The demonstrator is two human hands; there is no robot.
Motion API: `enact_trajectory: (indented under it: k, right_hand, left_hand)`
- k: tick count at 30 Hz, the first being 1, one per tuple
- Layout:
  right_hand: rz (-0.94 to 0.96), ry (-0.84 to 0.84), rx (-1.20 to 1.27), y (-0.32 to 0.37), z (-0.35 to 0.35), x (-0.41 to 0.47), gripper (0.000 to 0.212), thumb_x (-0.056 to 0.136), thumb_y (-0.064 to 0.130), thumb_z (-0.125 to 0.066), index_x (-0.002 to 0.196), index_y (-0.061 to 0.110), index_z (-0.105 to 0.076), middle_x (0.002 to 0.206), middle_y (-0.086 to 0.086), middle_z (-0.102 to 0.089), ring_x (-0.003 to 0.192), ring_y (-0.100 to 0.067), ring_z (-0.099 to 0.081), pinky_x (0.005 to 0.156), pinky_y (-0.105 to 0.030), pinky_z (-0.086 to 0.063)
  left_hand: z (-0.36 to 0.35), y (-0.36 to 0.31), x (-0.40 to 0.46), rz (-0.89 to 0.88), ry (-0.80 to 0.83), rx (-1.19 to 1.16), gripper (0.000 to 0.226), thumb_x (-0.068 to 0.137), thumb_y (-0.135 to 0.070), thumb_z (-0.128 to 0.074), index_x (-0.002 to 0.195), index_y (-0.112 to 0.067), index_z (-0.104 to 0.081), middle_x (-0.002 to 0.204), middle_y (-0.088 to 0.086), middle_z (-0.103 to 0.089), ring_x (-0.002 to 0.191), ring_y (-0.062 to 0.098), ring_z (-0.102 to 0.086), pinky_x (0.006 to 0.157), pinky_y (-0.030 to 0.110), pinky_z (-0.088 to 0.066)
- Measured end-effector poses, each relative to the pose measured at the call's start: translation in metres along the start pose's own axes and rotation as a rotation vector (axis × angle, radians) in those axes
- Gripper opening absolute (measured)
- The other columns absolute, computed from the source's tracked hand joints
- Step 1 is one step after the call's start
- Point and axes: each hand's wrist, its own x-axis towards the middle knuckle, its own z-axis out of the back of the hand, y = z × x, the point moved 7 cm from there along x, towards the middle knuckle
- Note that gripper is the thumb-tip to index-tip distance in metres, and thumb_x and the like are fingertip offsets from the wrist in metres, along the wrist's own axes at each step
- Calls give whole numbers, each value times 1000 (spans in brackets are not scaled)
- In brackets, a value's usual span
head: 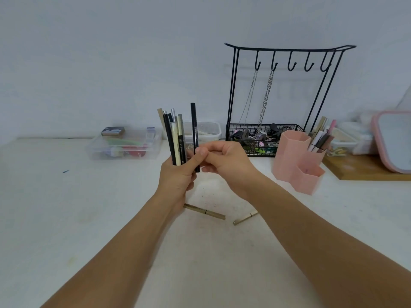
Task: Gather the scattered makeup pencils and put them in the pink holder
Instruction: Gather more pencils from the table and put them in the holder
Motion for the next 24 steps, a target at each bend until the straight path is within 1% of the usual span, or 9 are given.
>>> enact_trajectory:
  k: [3, 6, 8, 11, 14, 17, 19, 21, 24]
  right_hand:
    - [-15, 5, 98, -3, -4, -2, 7, 90, 6, -69, 93, 2, -74, 82, -9, -73, 75, -15, -70, 70, -24, -59]
    - [15, 13, -23, -4, -7, -4, 7, 87, -3, -70, 91, -2, -75, 76, -15, -72, 70, -22, -70, 71, -29, -62]
    - [51, -9, -87, -6, -10, -6, 8, 84, -9, -69, 88, -4, -75, 72, -19, -71, 66, -28, -69, 71, -34, -63]
    - [94, -35, -119, -7, -15, -8, 8, 80, -11, -72, 88, -8, -73, 74, -25, -72, 64, -31, -70, 72, -45, -63]
    - [54, -28, -42, -10, -18, -11, 18, 78, -12, -74, 96, -8, -72, 82, -27, -73, 69, -28, -72, 70, -40, -64]
    - [16, -78, -40, -12, -6, -6, 22, 80, -2, -77, 100, 5, -71, 88, -12, -77, 78, -23, -74, 72, -35, -63]
    - [60, -147, -321, -15, 13, 2, 23, 86, 10, -73, 108, 16, -72, 105, 0, -74, 95, -16, -71, 83, -31, -58]
    - [116, -134, -707, -24, 24, 13, 36, 94, 18, -63, 130, 22, -63, 131, 5, -64, 120, -13, -58, 99, -24, -42]
    - [176, -12, -1043, -44, 23, 31, 50, 101, 22, -52, 149, 26, -41, 155, 3, -42, 144, -22, -33, 116, -38, -32]
  left_hand:
    - [-2, 3, 1, 2, 35, 8, 69, 54, -53, -91, 97, -11, -59, 57, -5, -44, 45, 9, -30, 37, 19, -25]
    - [-5, 4, -3, 22, 51, 30, 63, 62, -60, -87, 94, -11, -67, 55, -4, -42, 48, 10, -31, 41, 20, -23]
    - [-4, 7, -4, 52, 25, 35, 52, 71, -59, -79, 92, -12, -70, 53, -5, -42, 47, 8, -32, 43, 21, -22]
    - [0, 10, -1, 91, -14, 32, 33, 88, -46, -71, 88, -13, -71, 54, -4, -53, 45, 8, -38, 43, 21, -23]
    - [8, 9, 2, 79, -65, 27, 23, 93, -34, -68, 79, -16, -66, 57, -2, -53, 45, 10, -40, 40, 20, -26]
    - [18, 4, 6, 45, -152, 51, 18, 96, -27, -64, 88, -11, -64, 54, -1, -50, 46, 13, -48, 39, 21, -28]
    - [25, 2, 9, 37, -202, 40, 19, 97, -30, -64, 99, -11, -64, 55, -1, -53, 48, 12, -56, 39, 20, -29]
    - [32, 0, 13, 29, -229, 16, 21, 97, -34, -66, 95, -14, -61, 56, -2, -55, 46, 11, -54, 37, 21, -28]
    - [37, 0, 16, 26, -244, 3, 34, 95, -37, -70, 77, -19, -47, 53, -3, -43, 42, 10, -40, 38, 20, -24]
